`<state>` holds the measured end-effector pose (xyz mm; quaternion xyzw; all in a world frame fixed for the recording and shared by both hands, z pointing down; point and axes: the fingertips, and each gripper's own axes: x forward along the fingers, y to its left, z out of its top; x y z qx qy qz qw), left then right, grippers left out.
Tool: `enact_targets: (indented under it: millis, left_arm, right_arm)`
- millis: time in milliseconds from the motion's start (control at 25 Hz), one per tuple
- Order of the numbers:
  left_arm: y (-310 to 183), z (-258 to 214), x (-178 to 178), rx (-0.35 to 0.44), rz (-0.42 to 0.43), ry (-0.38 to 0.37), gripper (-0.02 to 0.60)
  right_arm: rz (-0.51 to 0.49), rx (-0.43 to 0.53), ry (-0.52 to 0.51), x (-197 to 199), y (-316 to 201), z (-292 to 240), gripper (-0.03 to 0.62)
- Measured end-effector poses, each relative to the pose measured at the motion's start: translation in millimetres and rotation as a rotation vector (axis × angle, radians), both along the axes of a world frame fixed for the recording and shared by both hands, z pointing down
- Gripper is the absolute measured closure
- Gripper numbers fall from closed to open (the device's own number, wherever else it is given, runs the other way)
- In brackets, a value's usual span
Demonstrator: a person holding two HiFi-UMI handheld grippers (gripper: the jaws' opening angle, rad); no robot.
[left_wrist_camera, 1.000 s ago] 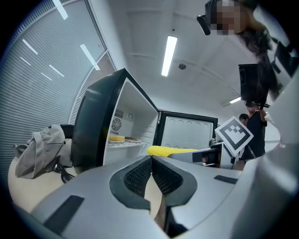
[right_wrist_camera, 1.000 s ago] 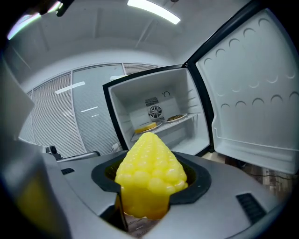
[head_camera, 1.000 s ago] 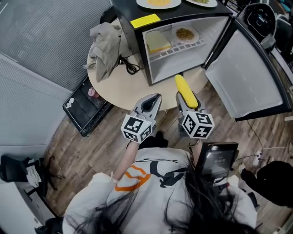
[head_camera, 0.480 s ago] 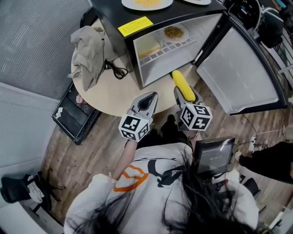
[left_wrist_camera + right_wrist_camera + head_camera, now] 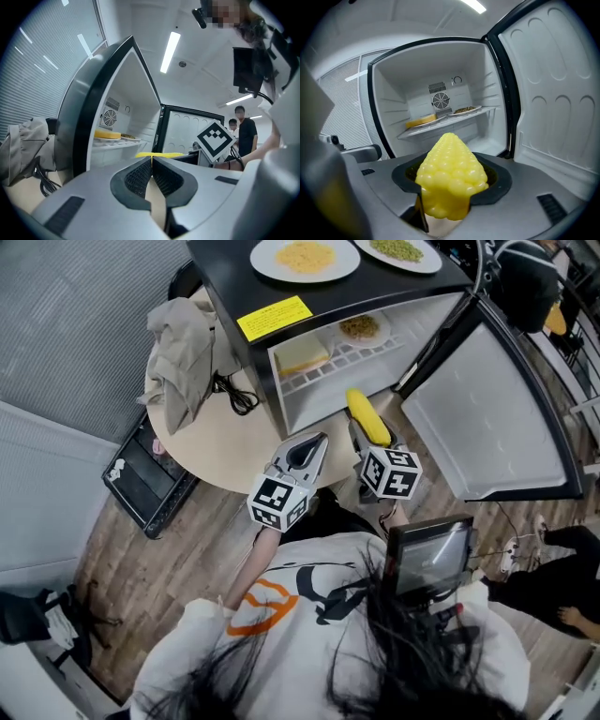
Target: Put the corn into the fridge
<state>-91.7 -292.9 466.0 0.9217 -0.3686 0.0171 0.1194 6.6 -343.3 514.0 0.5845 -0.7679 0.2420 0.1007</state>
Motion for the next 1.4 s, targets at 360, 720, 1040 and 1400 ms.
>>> enact_targets:
  millis: [360,720,1040,1400]
  left_arm:
    - [-32.8,5.8,15.1,-0.004,-0.038,-0.038,0.571]
    - [-52.4,5.3,25.8,-0.014,-0.057,-0.036,0.571]
    - [-57.3,4.6,18.3,-0.019,-0.090,-0.061,0.571]
    - [-49.7,8.3,16.2,-0.027,-0.097,-0.101,0.571]
  right_arm:
    - [-0.051,-0.076,0.048,12.2,-44.7,40.7,0.339]
    - [-0.123,-0.138,0.151,18.4,-88.2,86.1,0.339]
    - [-0.173,-0.173,0.198,3.1,-114.4,114.5,0.339]
    - [-0.245,-0.153,0.280,-13.5,-141.9,122.7,0.339]
